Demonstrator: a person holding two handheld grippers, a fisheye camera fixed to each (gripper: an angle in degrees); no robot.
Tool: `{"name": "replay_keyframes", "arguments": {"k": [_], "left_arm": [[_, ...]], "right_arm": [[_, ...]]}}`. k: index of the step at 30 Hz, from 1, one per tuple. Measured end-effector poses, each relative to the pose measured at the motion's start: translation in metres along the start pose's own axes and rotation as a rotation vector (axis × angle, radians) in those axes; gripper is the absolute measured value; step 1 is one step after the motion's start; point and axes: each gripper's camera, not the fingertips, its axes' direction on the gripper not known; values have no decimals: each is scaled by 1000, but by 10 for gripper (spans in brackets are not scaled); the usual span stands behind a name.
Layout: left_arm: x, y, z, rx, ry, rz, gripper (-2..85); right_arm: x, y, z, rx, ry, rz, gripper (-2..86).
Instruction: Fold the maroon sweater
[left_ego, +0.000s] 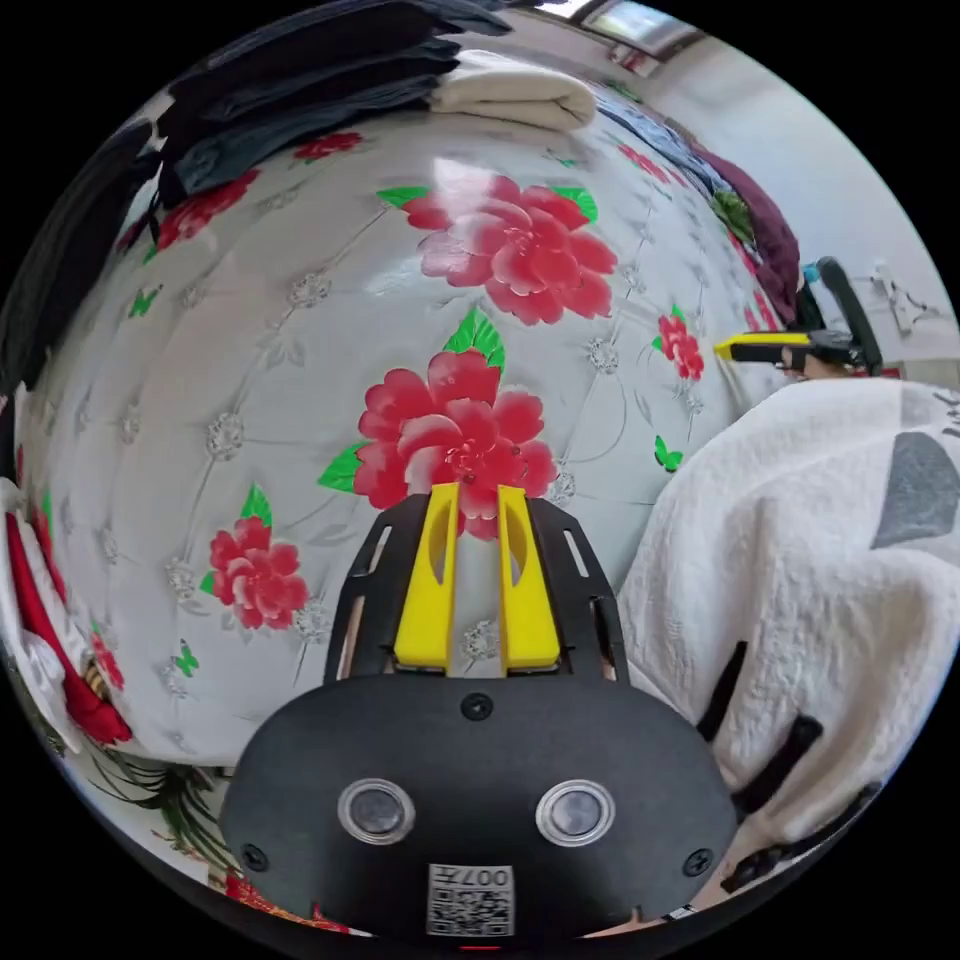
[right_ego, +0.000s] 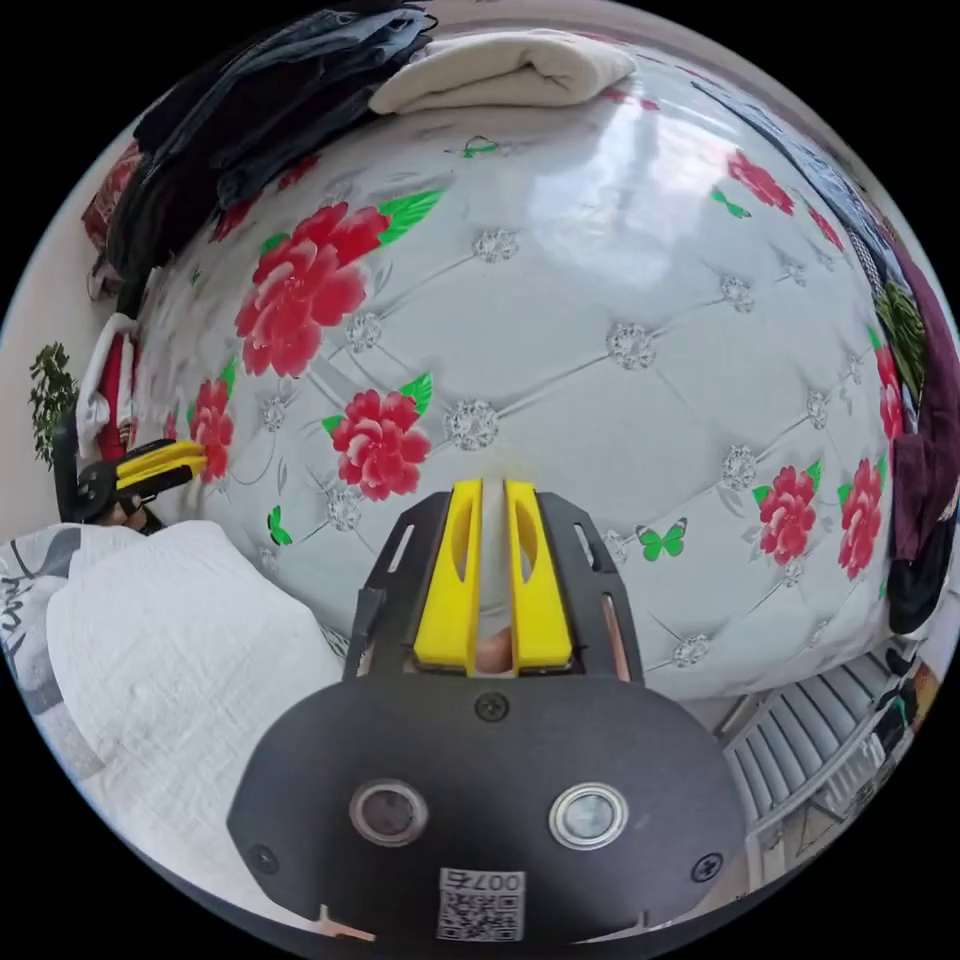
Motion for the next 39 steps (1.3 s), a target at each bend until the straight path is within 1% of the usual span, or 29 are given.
{"name": "replay_keyframes", "arguments": {"k": [1,3,7,8,9,11,12,13,14,15,17,20,22,24,25,28,30,31,33,34,36,38,39], "left_arm": [[11,-5,1,-11,-55,26,55],[21,-10,1,-18,-91,17,53],[26,-17,1,1,-73,-95,48],[28,-18,1,2,-77,-107,47],[33,-21,0,1,-97,-118,47],[44,-28,1,-16,-142,-125,47],[50,-34,1,-33,-166,-139,47],[53,-39,1,-47,-177,-166,47],[53,-41,1,-53,-177,-184,47],[53,-44,0,-61,-171,-223,47],[51,-49,-2,-73,-156,-276,46],[51,-57,-5,-98,-151,-334,44],[53,-60,-7,-104,-160,-384,43],[56,-59,-9,-95,-176,-421,41],[59,-59,-11,-87,-188,-444,40],[65,-60,-14,-89,-218,-474,36],[68,-61,-16,-101,-231,-471,33],[69,-61,-18,-108,-236,-466,29],[70,-61,-21,-114,-242,-449,20],[72,-59,-24,-112,-252,-435,11],[77,-56,-29,-60,-242,-413,-3],[83,-54,-34,-1,-161,-377,-7],[86,-54,-38,37,-106,-363,-8]], "right_arm": [[2,4,-2,32,-29,13,25],[8,9,-5,74,-87,23,20],[43,14,-12,129,-292,95,30],[60,20,-24,216,-320,144,39],[71,25,-32,276,-333,166,44],[121,44,-68,489,-310,292,60],[136,48,-76,521,-288,327,61],[167,54,-90,559,-226,404,65],[201,58,-103,574,-158,485,67],[218,60,-109,578,-133,520,68],[283,65,-130,586,-49,655,71],[348,64,-147,570,39,758,74],[374,59,-152,550,83,790,74],[396,48,-145,491,67,802,71],[408,40,-133,408,33,825,63],[394,32,-127,411,191,828,27],[379,28,-126,399,235,769,12],[369,27,-127,381,227,724,6],[353,27,-129,371,121,633,2],[336,29,-132,387,54,570,0],[297,38,-141,458,10,460,-1],[239,53,-157,548,-95,329,-2],[223,56,-161,566,-130,291,-2]]}}
